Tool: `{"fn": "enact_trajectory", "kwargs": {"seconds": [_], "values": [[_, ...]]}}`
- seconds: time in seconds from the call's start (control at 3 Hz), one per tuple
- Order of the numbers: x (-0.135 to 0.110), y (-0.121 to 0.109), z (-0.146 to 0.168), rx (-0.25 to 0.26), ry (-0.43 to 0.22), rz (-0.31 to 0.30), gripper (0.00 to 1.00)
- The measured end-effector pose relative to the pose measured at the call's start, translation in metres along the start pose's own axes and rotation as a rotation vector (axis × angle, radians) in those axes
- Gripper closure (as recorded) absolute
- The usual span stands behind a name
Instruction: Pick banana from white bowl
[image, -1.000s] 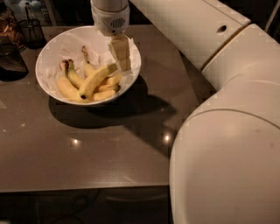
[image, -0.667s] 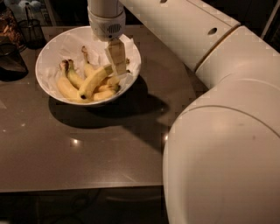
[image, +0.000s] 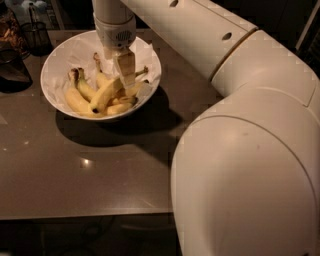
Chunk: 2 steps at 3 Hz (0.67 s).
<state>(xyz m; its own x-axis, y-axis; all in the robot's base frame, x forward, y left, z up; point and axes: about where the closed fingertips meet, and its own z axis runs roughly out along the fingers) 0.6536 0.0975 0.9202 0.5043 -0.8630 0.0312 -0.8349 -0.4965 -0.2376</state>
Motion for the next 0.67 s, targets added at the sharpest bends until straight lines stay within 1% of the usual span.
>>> {"fn": "enact_trajectory", "kwargs": {"seconds": [0.33,0.67], "values": [[-0.0067,-0.0031,0.0044,-0.009,-0.004,-0.013,0.51],[-0.0098,-0.0035,0.0075,-0.017,-0.007,-0.017,0.52]]}}
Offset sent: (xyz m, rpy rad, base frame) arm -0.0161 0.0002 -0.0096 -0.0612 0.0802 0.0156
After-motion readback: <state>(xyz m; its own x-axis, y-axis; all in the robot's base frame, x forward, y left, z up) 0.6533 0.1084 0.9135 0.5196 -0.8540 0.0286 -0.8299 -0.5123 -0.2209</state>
